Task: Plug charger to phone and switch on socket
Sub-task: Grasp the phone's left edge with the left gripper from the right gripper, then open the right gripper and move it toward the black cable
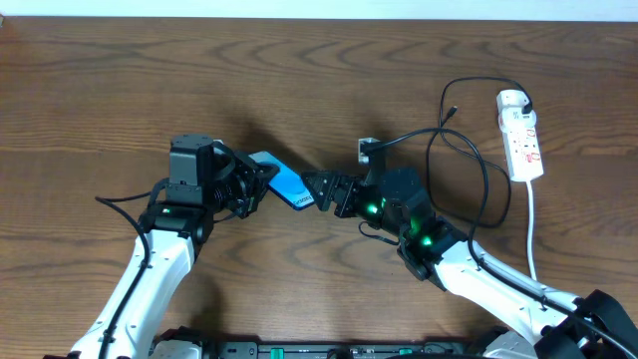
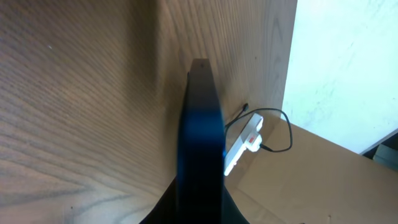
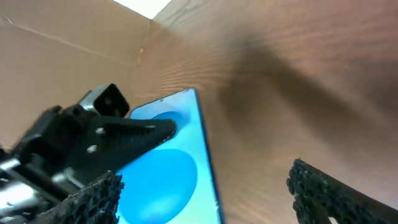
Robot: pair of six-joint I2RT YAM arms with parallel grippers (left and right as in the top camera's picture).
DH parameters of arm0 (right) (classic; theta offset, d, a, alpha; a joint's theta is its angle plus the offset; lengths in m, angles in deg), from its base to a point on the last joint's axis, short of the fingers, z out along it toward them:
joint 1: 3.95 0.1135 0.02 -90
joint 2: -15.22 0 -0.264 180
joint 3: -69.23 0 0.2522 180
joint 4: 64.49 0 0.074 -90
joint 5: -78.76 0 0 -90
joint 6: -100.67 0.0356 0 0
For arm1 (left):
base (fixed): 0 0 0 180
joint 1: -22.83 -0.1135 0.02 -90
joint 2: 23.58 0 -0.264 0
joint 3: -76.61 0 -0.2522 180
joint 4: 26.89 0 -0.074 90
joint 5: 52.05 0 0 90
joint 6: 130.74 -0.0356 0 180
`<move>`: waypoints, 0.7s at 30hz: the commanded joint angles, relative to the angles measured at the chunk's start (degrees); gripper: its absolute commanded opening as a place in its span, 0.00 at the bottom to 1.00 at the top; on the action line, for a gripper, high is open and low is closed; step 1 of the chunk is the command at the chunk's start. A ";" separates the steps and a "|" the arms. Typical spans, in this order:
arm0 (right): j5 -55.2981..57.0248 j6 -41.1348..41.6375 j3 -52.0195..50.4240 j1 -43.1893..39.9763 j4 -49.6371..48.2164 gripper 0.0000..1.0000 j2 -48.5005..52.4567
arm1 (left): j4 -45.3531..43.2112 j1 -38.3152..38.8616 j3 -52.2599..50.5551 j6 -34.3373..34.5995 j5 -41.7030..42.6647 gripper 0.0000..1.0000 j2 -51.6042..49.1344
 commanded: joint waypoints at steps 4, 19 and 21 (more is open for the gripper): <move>1.99 -9.33 -0.15 -2.78 1.66 0.85 -0.13 | -2.69 -0.24 0.81 5.75 3.65 0.07 -2.27; 0.46 -9.31 -0.15 -11.15 12.70 0.85 -15.82 | -30.99 -0.22 2.12 21.46 20.24 0.07 -21.44; 1.66 -9.31 -0.15 -12.17 15.19 0.85 -19.87 | -36.59 -0.24 3.34 23.93 22.64 0.07 -23.82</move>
